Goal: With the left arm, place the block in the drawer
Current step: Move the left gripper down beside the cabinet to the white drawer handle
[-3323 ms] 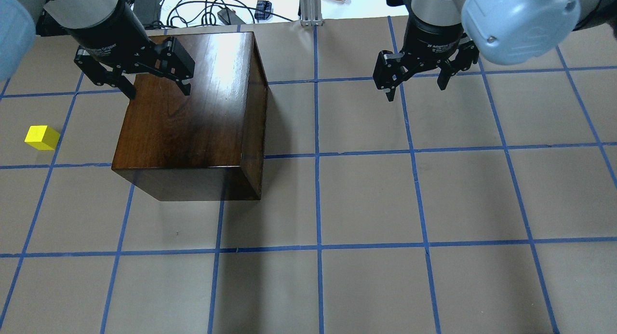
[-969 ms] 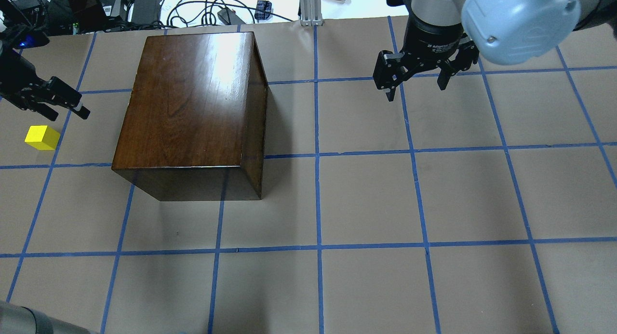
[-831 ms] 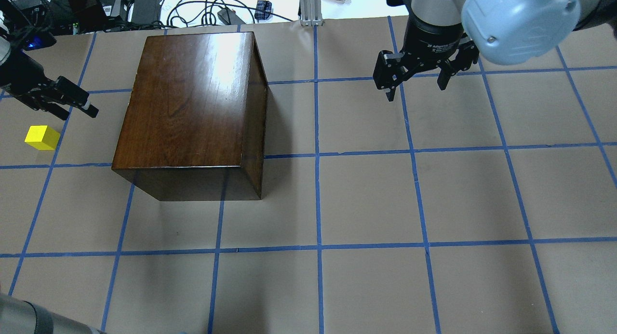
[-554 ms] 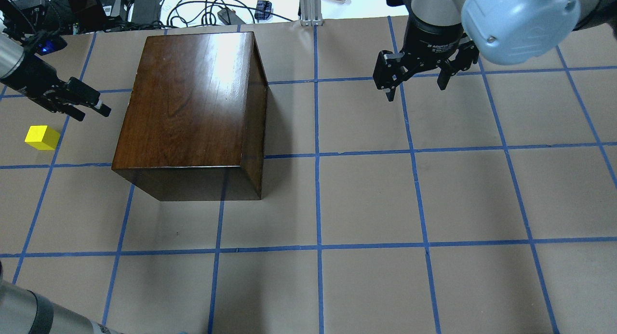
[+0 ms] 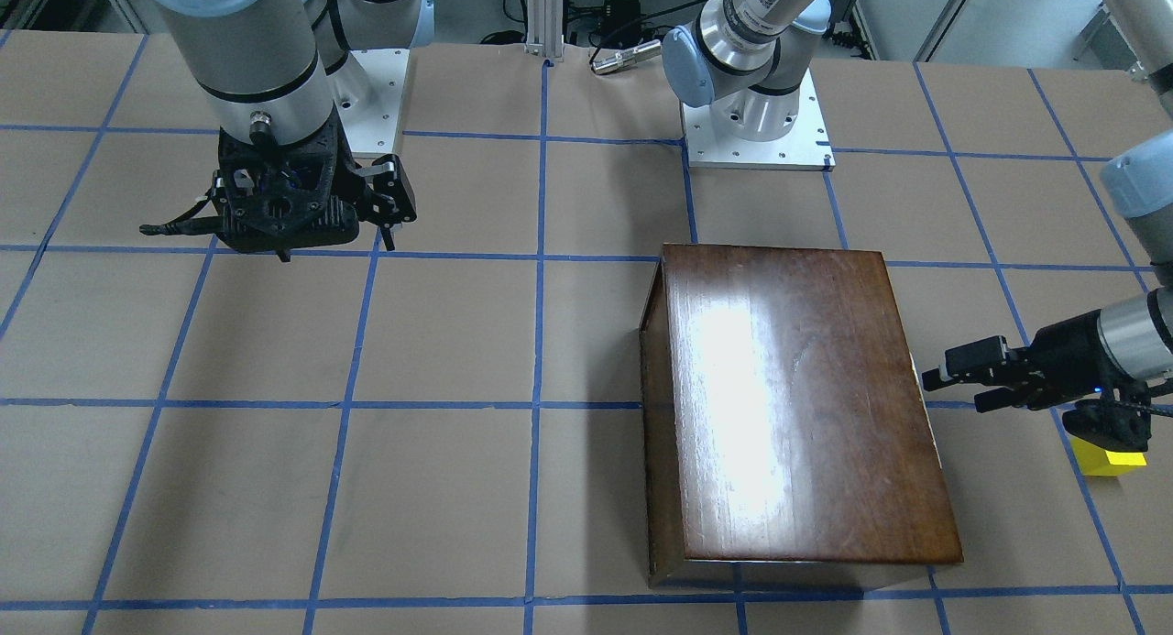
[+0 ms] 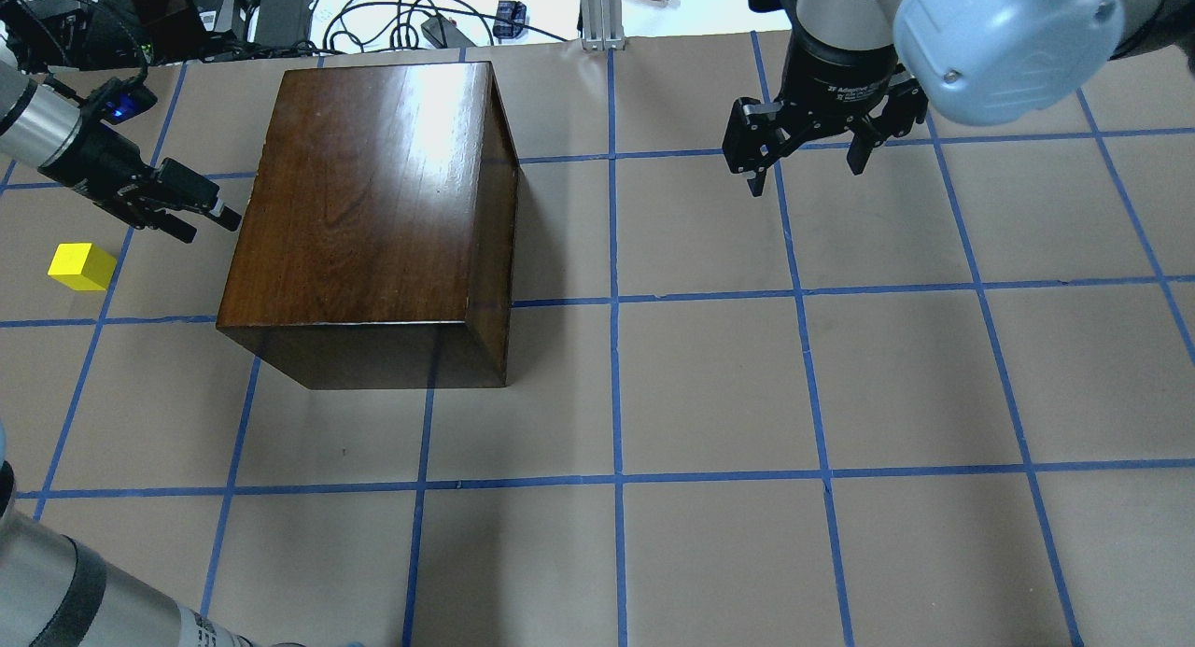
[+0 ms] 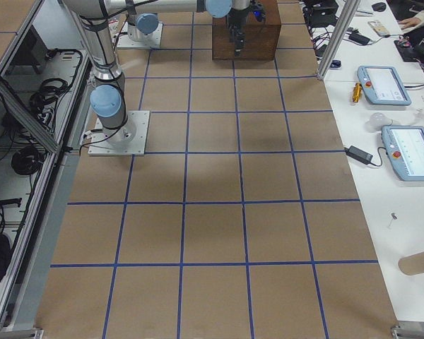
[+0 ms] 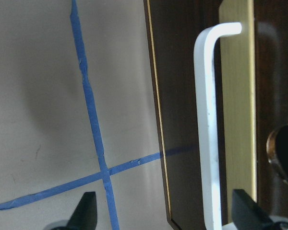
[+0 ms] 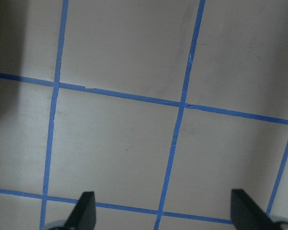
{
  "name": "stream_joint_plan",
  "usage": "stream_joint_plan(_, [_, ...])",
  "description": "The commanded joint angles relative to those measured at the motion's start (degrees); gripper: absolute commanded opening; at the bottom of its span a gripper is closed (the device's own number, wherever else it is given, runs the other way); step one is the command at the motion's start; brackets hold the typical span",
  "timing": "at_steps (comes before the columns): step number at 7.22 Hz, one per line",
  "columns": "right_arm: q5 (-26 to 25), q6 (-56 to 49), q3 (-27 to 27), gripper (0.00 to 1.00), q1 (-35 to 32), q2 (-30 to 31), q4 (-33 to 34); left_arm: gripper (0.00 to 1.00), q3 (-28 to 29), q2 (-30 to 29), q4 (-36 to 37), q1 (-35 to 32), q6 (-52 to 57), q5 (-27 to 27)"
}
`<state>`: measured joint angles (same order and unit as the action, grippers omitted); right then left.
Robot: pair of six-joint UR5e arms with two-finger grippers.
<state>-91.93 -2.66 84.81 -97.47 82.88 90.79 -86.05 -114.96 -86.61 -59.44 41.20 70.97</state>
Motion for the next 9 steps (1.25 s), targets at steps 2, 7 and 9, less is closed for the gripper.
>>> stream_joint_plan(2, [0.0,-0.1,0.0,1.00,0.0,0.0,0.0,1.00,0.0,-1.8,0.5,-0.1,-0.2,-2.5])
stream_joint_plan(7, [0.0,-0.1,0.0,1.00,0.0,0.0,0.0,1.00,0.2,-3.1,2.1,-0.1,-0.1,-2.5])
stream_joint_plan(9, [0.0,-0.1,0.0,1.00,0.0,0.0,0.0,1.00,0.7,-2.9,2.1,0.0,0.4,-2.1])
